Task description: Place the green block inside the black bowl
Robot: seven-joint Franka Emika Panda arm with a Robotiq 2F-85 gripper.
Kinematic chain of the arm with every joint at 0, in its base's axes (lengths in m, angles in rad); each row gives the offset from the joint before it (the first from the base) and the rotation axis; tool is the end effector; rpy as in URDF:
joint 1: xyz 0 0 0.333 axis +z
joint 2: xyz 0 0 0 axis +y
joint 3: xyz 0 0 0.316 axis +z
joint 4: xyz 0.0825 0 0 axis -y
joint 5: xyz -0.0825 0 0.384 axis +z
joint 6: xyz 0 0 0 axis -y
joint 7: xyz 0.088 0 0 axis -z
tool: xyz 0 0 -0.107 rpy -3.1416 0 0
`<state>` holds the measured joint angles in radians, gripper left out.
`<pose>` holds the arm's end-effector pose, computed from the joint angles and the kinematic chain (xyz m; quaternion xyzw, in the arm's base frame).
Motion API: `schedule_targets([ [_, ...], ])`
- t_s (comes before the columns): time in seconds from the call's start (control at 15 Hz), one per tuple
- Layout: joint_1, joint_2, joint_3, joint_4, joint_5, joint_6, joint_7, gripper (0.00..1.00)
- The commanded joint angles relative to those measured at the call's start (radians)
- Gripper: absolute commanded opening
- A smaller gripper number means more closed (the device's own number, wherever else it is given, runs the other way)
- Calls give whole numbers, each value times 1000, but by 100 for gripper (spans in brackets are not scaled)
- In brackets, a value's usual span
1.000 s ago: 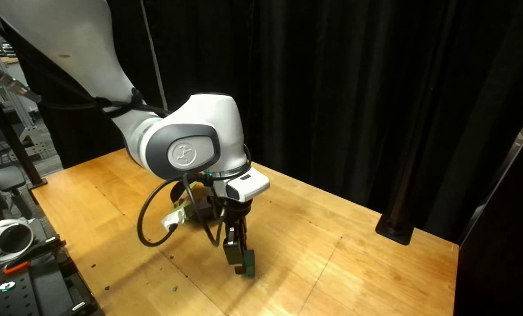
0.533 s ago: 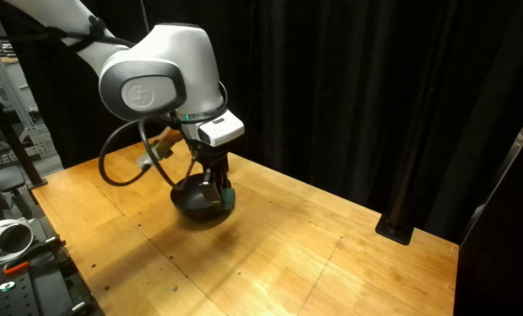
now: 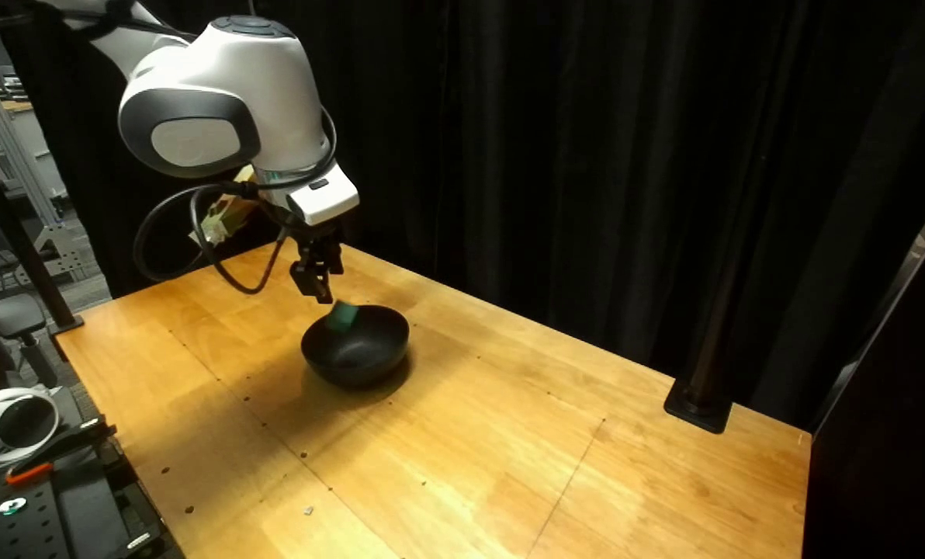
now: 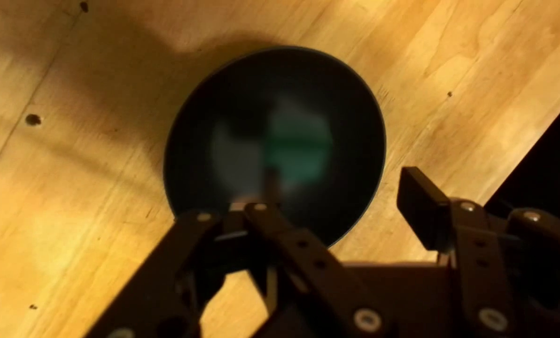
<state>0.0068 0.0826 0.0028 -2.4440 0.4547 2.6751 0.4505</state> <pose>0.4977 -0.0086 0.2805 -0.9058 0.4010 -0.0439 0.1296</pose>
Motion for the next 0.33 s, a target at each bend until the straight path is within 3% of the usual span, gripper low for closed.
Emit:
schedule_targets([
  [0.0, -18, -59, -10, -2, 7, -66, -31, 96],
  [0.13, -51, -118, -29, 27, 50, -249, -93, 100],
  [0.27, -73, -171, -64, 39, -9, -396, -68, 100],
])
